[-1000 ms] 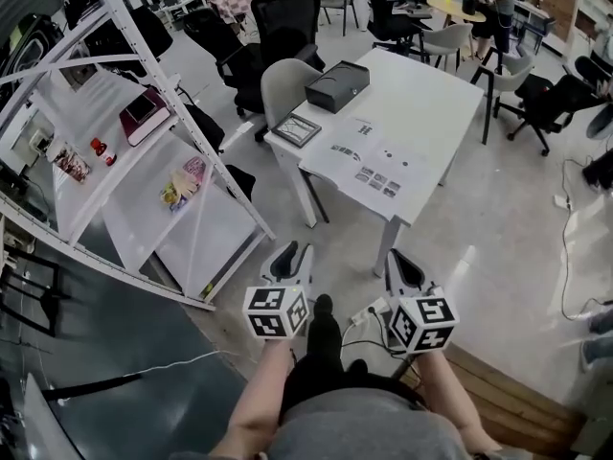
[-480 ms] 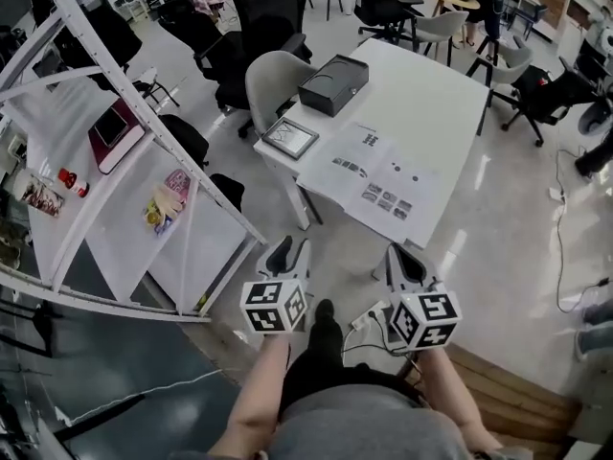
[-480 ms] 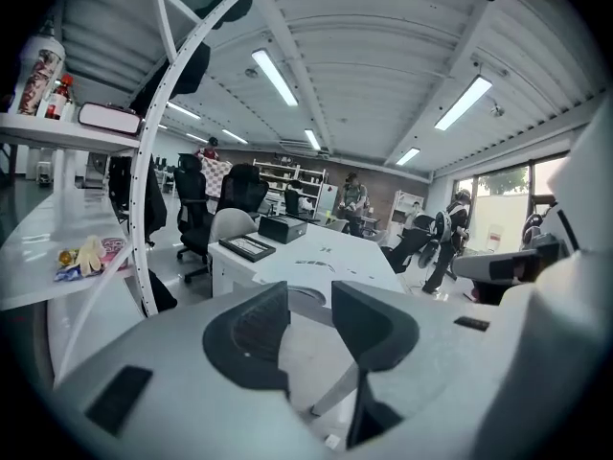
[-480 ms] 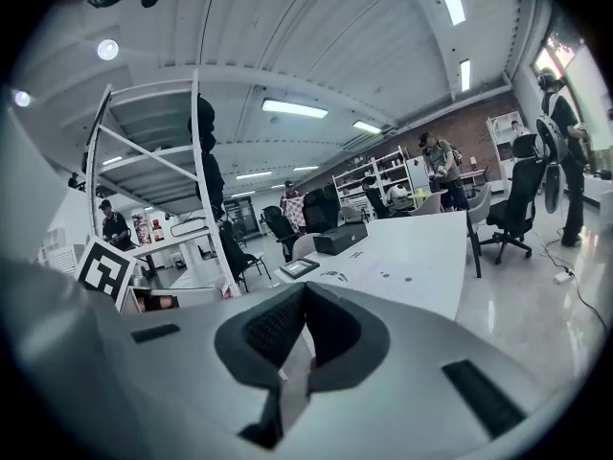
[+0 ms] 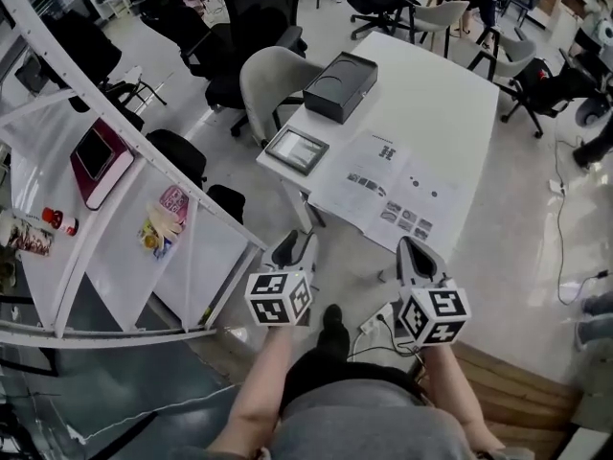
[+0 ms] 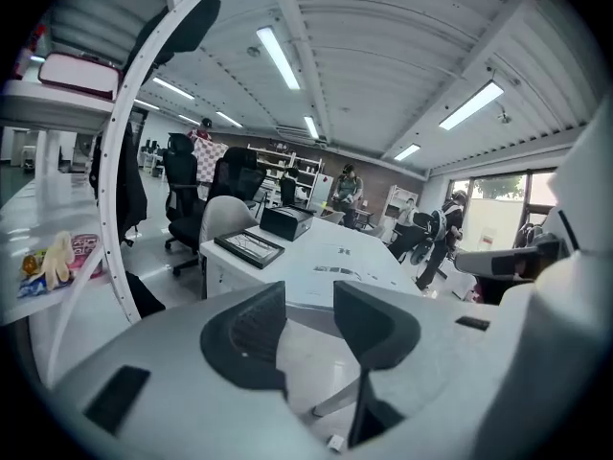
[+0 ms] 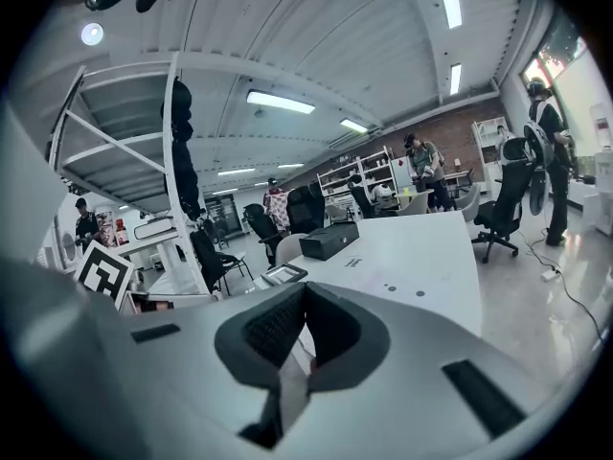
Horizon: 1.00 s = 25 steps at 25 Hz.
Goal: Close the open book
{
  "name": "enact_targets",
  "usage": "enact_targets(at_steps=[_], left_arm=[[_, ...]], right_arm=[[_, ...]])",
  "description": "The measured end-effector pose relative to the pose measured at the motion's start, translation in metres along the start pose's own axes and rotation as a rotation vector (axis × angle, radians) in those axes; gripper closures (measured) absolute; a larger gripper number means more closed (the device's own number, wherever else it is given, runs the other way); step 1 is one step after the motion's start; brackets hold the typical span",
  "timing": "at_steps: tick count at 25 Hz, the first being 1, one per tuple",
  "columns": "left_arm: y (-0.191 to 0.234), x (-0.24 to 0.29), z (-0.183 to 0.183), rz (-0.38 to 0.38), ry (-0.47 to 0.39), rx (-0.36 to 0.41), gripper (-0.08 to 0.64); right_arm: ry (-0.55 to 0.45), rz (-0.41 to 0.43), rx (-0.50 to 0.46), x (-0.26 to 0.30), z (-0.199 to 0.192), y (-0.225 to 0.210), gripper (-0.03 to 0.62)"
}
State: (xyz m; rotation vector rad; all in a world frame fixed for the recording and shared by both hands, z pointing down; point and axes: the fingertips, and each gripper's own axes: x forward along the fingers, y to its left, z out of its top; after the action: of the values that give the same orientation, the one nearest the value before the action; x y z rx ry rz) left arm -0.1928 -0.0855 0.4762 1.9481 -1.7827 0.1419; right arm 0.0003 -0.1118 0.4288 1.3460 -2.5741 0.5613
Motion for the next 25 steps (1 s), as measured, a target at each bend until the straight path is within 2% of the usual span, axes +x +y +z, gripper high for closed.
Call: enact_targets(at_steps=[18, 25], left_arm=[[0.044, 0.086, -0.001, -0.102, 0.126, -0.062, 0.405], [0.052, 0.11, -0.021, -0.125, 0.202, -0.134, 0.405]], right_arm=[[0.052, -0.167, 0.049, 0.056, 0.002, -0.015, 0.588], [0.074, -0.205, 0.055, 0.065, -0.003, -0.02, 0.588]])
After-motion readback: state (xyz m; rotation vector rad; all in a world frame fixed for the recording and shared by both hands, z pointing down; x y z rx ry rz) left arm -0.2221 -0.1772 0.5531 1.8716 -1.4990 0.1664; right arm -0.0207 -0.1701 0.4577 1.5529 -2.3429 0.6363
